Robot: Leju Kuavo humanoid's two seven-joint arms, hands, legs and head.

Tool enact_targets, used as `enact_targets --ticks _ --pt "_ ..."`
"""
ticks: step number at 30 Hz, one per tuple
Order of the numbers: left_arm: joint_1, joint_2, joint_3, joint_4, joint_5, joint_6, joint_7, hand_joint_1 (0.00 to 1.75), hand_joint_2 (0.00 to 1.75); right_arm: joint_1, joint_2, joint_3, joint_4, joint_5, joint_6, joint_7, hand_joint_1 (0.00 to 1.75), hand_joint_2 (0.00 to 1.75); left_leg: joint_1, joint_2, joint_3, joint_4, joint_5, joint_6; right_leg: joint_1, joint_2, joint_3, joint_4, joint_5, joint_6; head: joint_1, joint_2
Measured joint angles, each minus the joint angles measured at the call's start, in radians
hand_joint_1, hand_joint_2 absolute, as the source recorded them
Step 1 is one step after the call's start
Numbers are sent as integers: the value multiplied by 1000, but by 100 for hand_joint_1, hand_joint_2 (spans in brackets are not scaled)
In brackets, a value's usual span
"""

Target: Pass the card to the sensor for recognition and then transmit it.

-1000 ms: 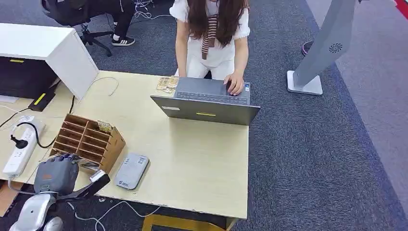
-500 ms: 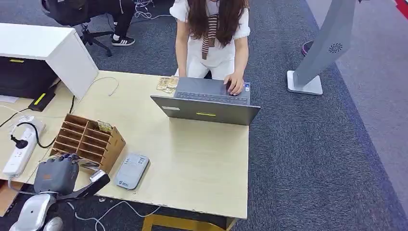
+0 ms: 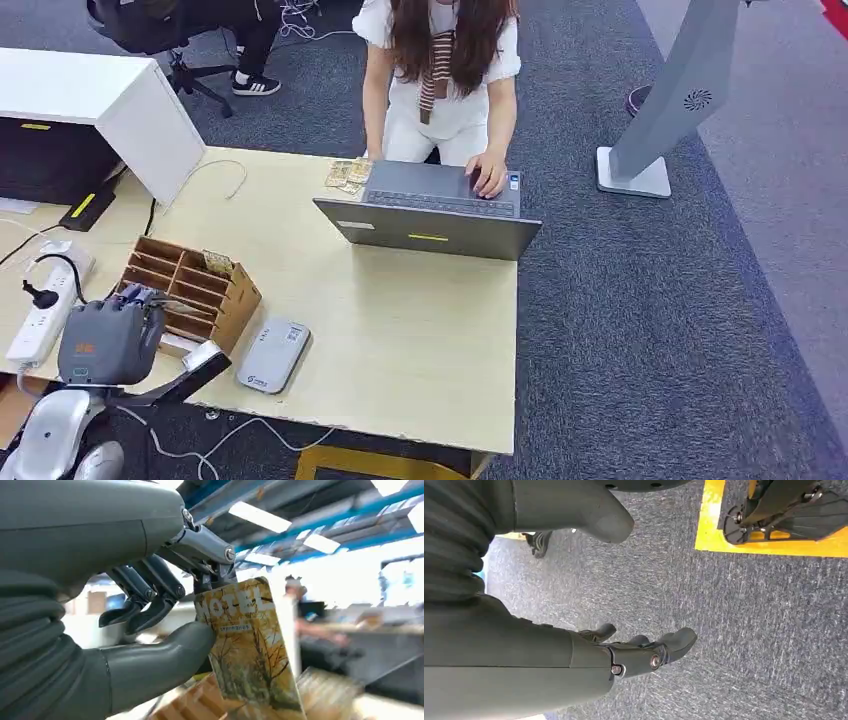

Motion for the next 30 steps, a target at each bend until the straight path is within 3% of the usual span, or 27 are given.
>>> enact_targets --ticks 6,13,18,27,30 --pt "-66 43 -25 -97 55 -32 -9 175 175 0 0 -14 0 3 0 -8 0 175 0 0 0 0 0 0 0 0 0 0 0 0 0 0" --pt "-174 58 -48 -94 34 -31 -4 175 175 -1 0 -15 0 32 13 -8 0 175 0 -2 0 0 1 0 0 -1 -2 0 1 -1 0 0" --pt "-388 45 -85 103 -33 55 -6 175 175 -11 0 -13 0 74 35 -10 0 175 0 -2 0 0 3 -1 0 -2 0 0 4 -1 -1 0" --pt "-707 -6 -175 537 -179 90 14 175 175 -19 0 -3 0 101 75 -4 0 175 0 -2 0 1 5 0 0 -1 -1 0 6 0 0 0" --pt "-723 -10 -181 561 -183 91 15 175 175 -19 0 -3 0 104 76 -3 0 175 0 -2 0 1 5 -1 0 -1 -1 0 6 0 0 0"
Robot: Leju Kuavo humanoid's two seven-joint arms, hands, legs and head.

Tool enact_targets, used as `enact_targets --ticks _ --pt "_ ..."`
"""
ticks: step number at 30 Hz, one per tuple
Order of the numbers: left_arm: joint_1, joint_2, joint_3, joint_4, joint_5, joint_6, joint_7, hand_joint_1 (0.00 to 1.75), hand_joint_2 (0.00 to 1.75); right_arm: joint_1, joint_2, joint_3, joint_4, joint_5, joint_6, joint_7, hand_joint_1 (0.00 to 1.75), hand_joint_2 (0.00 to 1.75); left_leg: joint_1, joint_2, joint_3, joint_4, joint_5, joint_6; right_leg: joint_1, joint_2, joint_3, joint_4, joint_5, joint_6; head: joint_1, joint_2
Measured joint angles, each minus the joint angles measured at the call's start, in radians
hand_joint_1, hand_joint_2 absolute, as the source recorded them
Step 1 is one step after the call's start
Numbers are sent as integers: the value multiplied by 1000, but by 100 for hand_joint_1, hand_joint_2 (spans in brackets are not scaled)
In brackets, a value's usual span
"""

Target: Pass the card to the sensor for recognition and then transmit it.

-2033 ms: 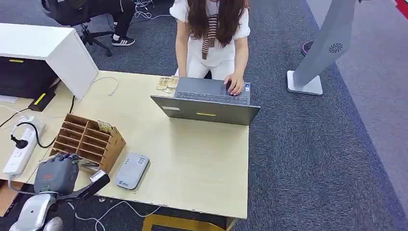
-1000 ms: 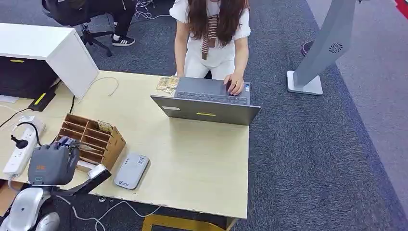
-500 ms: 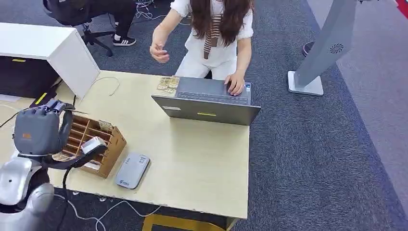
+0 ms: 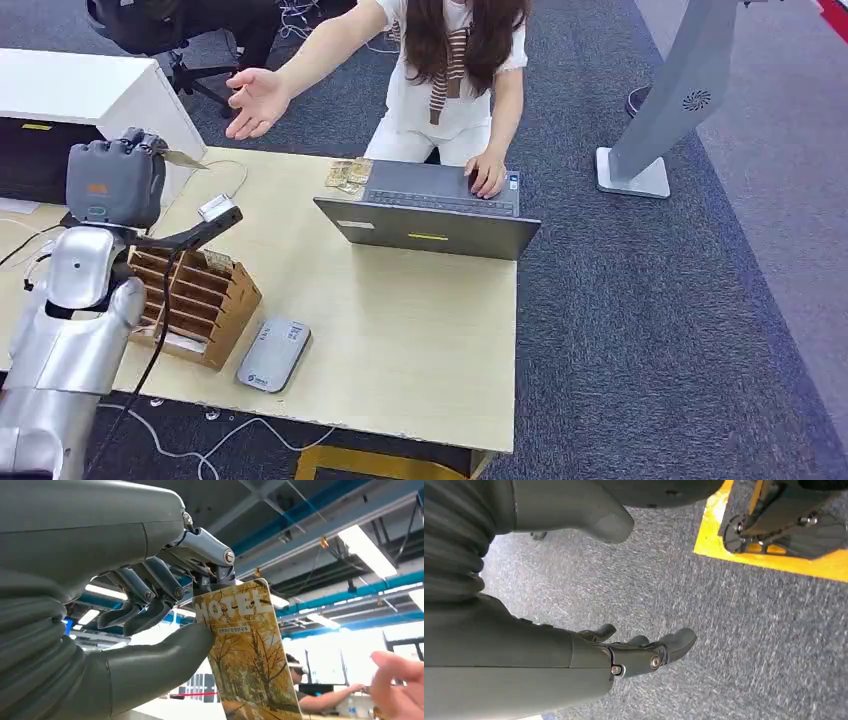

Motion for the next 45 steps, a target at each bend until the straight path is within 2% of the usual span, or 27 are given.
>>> enact_targets --ticks 7,13,30,31,32,36,37,38,45 --pt "-16 -5 -6 23 -2 1 0 175 175 0 0 0 0 2 1 0 0 175 0 0 0 0 0 0 0 0 0 0 0 0 0 0" --pt "-130 -61 -66 218 -18 13 13 175 175 -1 0 8 0 7 11 14 0 175 0 2 -1 0 0 0 0 2 -1 0 0 0 0 0" --pt "-148 -98 -102 277 -13 17 22 175 175 -1 0 8 0 7 13 15 0 175 0 3 -1 0 0 0 0 3 -1 0 0 0 0 0" --pt "-148 -99 -103 279 -13 17 22 164 175 -1 0 8 0 7 13 15 0 175 0 3 -1 0 0 0 0 3 -1 0 0 0 0 0" --pt "-148 -100 -104 280 -13 18 22 175 175 -1 0 8 0 8 13 16 0 175 0 3 -1 0 0 0 0 3 -1 0 0 0 0 0" --pt "-148 -107 -107 281 -11 20 30 175 175 -1 0 8 0 9 12 22 0 175 0 3 0 0 0 0 0 3 -1 0 0 0 0 0" --pt "-148 -109 -107 281 -11 20 32 17 175 -1 0 8 0 9 12 24 0 175 0 3 -1 0 0 0 0 3 -1 0 0 0 0 0" --pt "-148 -112 -108 281 -11 20 32 0 175 -1 0 8 0 9 11 24 0 175 0 3 -1 0 0 0 0 3 -1 0 0 0 0 0" --pt "-145 -121 -113 278 20 43 36 0 175 -1 0 8 0 11 8 26 0 175 0 3 -1 0 0 0 0 3 -1 0 0 0 0 0"
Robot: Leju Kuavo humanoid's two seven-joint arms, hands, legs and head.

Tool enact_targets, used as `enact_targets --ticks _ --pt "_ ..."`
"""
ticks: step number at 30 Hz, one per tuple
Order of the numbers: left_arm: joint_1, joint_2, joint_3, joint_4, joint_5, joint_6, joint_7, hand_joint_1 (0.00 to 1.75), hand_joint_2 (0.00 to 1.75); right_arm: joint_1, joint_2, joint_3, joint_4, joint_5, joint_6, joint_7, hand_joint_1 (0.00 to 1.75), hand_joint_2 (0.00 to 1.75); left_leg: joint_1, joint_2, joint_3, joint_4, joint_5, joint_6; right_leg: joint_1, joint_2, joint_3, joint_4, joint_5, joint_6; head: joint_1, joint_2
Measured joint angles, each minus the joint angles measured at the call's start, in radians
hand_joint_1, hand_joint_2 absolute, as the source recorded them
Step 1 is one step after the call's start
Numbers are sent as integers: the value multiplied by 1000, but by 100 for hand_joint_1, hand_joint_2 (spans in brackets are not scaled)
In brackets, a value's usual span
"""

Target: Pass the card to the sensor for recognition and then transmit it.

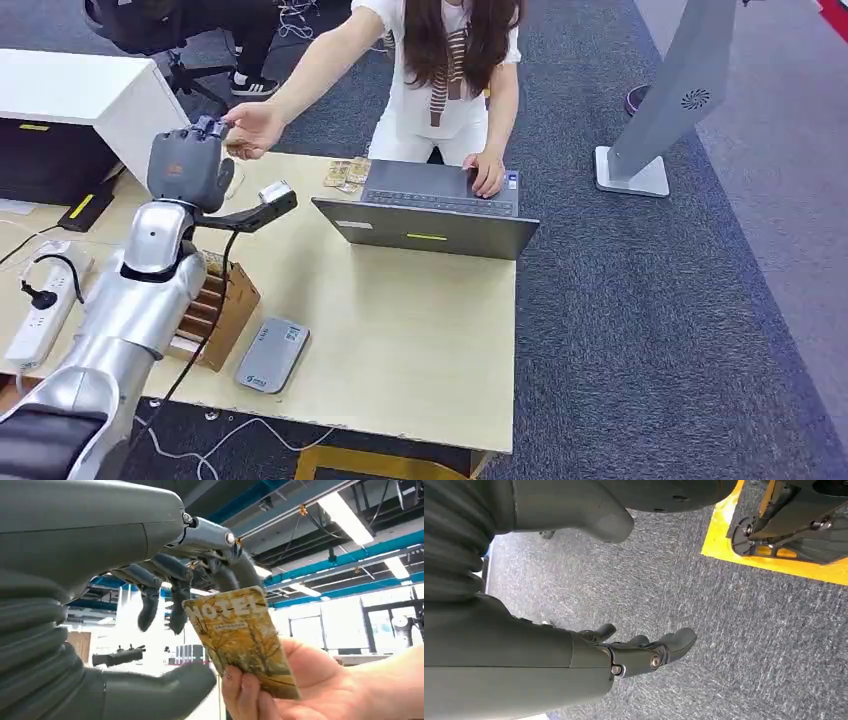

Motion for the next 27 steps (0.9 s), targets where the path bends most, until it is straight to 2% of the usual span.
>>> enact_targets --ticks 4,7,10,12,15,17,20,22,24,25,26,27 --pt "58 5 0 -88 59 33 -23 0 175 1 0 -3 0 -6 -11 0 0 175 0 0 0 0 0 0 0 0 0 0 0 0 0 0" --pt "162 28 1 -239 118 55 -43 0 175 2 0 -9 0 -11 -19 -1 0 175 0 1 0 -1 -1 0 0 1 0 0 0 0 0 0" --pt "324 66 17 -433 197 108 -88 0 175 9 0 -24 0 -29 -30 -5 0 175 0 3 0 -1 -3 -1 0 4 0 0 -1 0 0 0" --pt "454 87 49 -578 299 159 -156 0 175 14 2 -35 0 -40 -35 -13 0 175 0 4 0 -1 -4 0 0 5 0 0 -3 -1 0 0" --pt "667 103 117 -774 483 211 -303 0 175 21 5 -55 0 -46 -45 -21 0 175 0 6 1 -1 -6 -2 0 7 -1 0 -5 -2 0 0" --pt "757 104 159 -853 521 211 -348 0 175 25 5 -63 0 -46 -48 -21 0 175 0 3 0 -1 -7 -1 0 3 -1 0 -7 0 0 0" --pt "828 103 208 -934 536 193 -378 0 175 22 6 -72 0 -45 -48 -21 0 175 0 0 0 -1 -6 -1 0 0 1 0 -7 0 0 0" --pt "878 101 233 -978 599 194 -412 0 175 22 6 -78 0 -52 -50 -25 0 175 0 1 0 -2 -7 -2 0 1 3 0 -7 0 0 0" --pt "975 92 294 -1049 780 200 -504 0 175 23 8 -89 0 -62 -58 -35 0 175 0 6 2 -2 -8 -3 0 6 3 0 -6 -1 0 0" --pt "1025 73 355 -1081 930 167 -587 0 175 27 9 -93 0 -62 -64 -37 0 175 0 6 3 -2 -8 -4 0 7 3 0 -6 -1 -1 0" --pt "1053 46 426 -1101 1069 99 -664 0 175 31 9 -98 0 -62 -69 -40 0 175 0 6 4 -2 -8 -4 0 7 2 0 -7 -1 -1 0" --pt "1061 3 517 -1111 1203 -9 -714 0 175 35 10 -103 0 -63 -72 -46 0 175 0 4 3 -2 -8 -3 0 5 2 0 -8 -1 0 0"
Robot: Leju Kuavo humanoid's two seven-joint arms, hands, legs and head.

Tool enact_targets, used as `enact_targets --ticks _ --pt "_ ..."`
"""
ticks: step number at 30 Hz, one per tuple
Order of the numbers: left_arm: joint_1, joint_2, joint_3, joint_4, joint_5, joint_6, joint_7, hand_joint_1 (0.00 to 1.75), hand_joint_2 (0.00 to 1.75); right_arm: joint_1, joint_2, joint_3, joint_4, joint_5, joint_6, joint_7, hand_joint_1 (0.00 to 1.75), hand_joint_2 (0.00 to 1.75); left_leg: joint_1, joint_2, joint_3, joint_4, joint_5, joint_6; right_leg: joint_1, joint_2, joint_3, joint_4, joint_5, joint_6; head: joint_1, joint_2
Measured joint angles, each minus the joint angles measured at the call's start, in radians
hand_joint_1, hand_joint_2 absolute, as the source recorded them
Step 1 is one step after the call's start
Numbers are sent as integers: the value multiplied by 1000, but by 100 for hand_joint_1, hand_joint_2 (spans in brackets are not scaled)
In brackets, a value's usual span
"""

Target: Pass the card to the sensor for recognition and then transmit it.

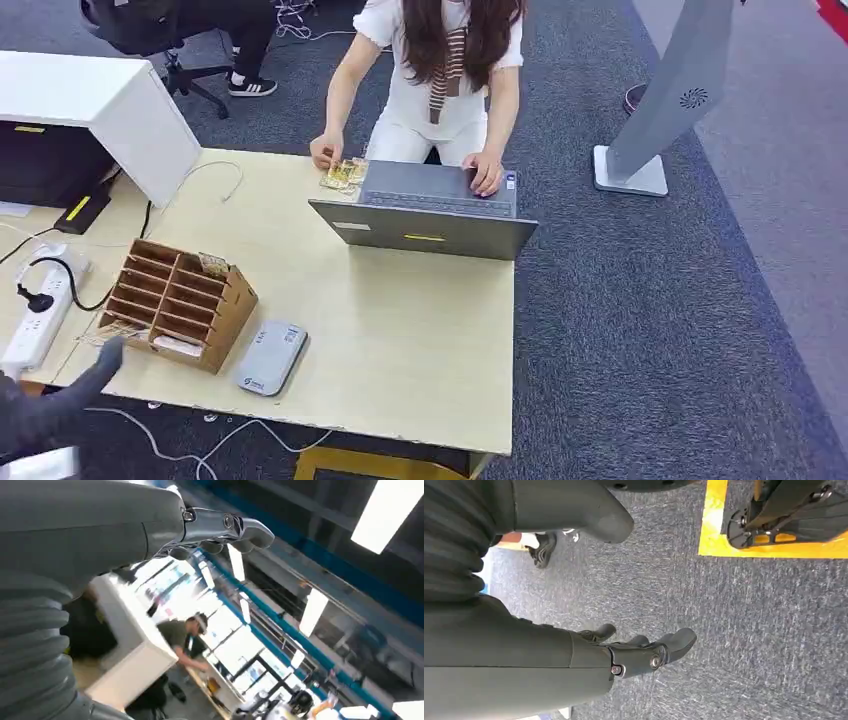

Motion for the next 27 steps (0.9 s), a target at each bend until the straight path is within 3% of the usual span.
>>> enact_targets --ticks 1,2,4,5,6,7,9,11,12,14,18,23,27 --pt "-11 -60 129 -1 123 -175 -12 0 175 1 2 -6 0 0 -3 -9 0 175 1 -2 0 0 0 0 0 -1 0 0 -1 1 0 0" --pt "-35 -107 258 3 202 -365 16 0 175 2 3 -13 0 0 -5 -16 0 175 1 -2 0 0 0 0 0 -1 0 0 -1 1 1 0" --pt "-108 -182 538 70 358 -723 145 0 175 2 5 -24 0 6 -11 -30 0 175 0 0 0 0 0 0 0 0 0 0 -1 1 2 0" --pt "-149 -209 668 133 435 -846 226 0 175 3 8 -27 0 11 -13 -33 0 175 0 1 1 -1 0 0 0 1 1 0 -1 0 0 0" --pt "-181 -229 767 198 482 -902 279 0 175 4 9 -30 0 15 -13 -36 0 175 0 2 1 -1 0 0 0 2 1 0 0 -1 1 0" --pt "-201 -245 851 259 504 -903 296 0 175 5 10 -32 0 21 -13 -38 0 175 1 3 2 -1 -1 0 0 4 0 0 0 -1 -1 0" --pt "-234 -278 986 362 555 -806 331 0 175 5 12 -37 0 26 -13 -37 0 175 1 3 3 -1 -1 -1 0 5 0 0 0 -1 -2 0" --pt "-261 -296 1085 493 678 -704 426 0 175 3 12 -39 0 44 -14 -27 0 175 0 0 3 -1 -1 -1 0 1 1 0 -1 -1 -2 0" --pt "-264 -303 1119 560 717 -661 440 0 175 0 12 -39 0 48 -13 -24 0 175 0 0 3 -1 -1 -1 0 1 1 0 -1 -1 -2 0" --pt "-268 -316 1171 700 725 -636 410 0 175 -2 12 -40 0 58 -13 -19 0 175 0 -1 2 -1 -1 -1 0 -1 2 0 -1 0 -3 0" --pt "-279 -323 1228 866 725 -636 375 0 175 -3 12 -41 0 59 -13 -19 0 175 0 -4 1 -1 -1 0 0 -4 2 -1 -1 0 -1 0" --pt "-292 -322 1263 955 724 -632 373 0 175 -4 12 -41 0 59 -13 -19 0 175 0 -4 2 -1 -1 0 0 -5 3 -1 -1 0 -1 0" --pt "-298 -323 1272 1003 689 -559 363 0 175 -4 12 -43 0 58 -22 -19 0 175 0 -4 3 -1 -1 0 0 -5 3 -1 -1 0 -1 0"
